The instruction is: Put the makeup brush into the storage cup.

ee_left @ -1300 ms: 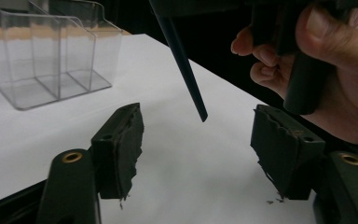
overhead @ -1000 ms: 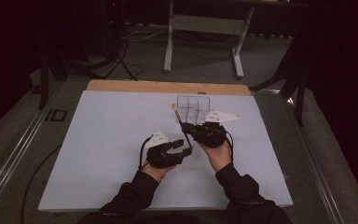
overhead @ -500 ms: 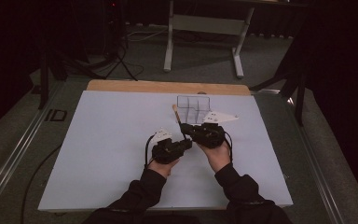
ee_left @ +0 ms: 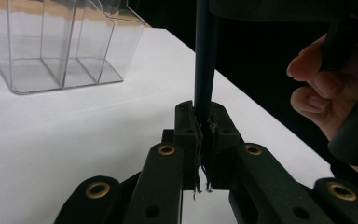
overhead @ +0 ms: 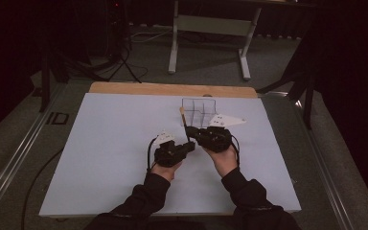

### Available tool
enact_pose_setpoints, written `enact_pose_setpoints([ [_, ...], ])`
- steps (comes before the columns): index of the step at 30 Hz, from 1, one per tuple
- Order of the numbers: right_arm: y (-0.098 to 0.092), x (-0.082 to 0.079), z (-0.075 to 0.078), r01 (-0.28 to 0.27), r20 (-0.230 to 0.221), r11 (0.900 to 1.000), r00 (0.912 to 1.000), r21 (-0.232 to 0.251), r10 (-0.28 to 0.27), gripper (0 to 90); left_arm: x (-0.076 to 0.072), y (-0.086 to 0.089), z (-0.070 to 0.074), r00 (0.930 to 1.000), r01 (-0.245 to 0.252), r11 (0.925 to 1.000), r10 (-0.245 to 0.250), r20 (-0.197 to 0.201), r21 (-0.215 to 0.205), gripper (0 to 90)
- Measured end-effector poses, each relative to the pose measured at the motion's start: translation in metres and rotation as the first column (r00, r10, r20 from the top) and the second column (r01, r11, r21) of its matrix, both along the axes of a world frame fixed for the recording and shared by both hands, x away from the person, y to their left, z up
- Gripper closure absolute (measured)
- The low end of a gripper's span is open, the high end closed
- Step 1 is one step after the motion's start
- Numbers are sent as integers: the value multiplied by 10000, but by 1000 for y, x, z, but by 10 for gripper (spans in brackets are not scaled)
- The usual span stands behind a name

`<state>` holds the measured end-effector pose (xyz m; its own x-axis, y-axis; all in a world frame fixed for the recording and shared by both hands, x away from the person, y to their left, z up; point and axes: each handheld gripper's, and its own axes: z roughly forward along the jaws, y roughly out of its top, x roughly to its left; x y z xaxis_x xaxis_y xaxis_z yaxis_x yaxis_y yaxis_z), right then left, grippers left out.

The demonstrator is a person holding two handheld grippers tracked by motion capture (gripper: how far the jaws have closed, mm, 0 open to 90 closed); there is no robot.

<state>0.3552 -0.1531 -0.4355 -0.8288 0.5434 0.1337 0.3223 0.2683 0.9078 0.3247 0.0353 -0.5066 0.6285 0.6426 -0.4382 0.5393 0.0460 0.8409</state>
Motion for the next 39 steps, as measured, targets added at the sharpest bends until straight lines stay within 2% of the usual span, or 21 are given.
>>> enact_pose_setpoints([
  [5,-3,0,3,-138,-135,9998,9998,156,141,805,0,3,4,9998,26,9997,-31,207,238,855],
  [7,-4,0,5,-94,-102,9999,9999,72,95,787,1,6,5,9997,43,9996,-49,223,292,854],
  [12,-13,0,11,-18,-207,9998,9998,186,22,712,4,13,8,9989,357,9955,-383,276,876,854],
  [19,-26,1,19,122,-550,9989,9984,459,-97,628,4,18,10,9954,919,9844,-946,112,1498,854],
  [25,-27,-1,26,-44,-681,9992,9977,399,71,564,2,19,11,9917,1257,9726,-1287,25,1954,855],
  [32,-23,-3,34,53,-544,9998,9985,199,-42,563,-3,15,12,9885,1474,9631,-1511,-7,2250,855],
  [38,-16,-1,35,56,-896,10000,9960,65,-50,550,-4,10,11,9864,1581,9595,-1641,65,2331,854],
  [39,-15,-1,35,84,-973,10000,9952,24,-81,560,-5,9,11,9855,1624,9562,-1693,79,2435,854],
])
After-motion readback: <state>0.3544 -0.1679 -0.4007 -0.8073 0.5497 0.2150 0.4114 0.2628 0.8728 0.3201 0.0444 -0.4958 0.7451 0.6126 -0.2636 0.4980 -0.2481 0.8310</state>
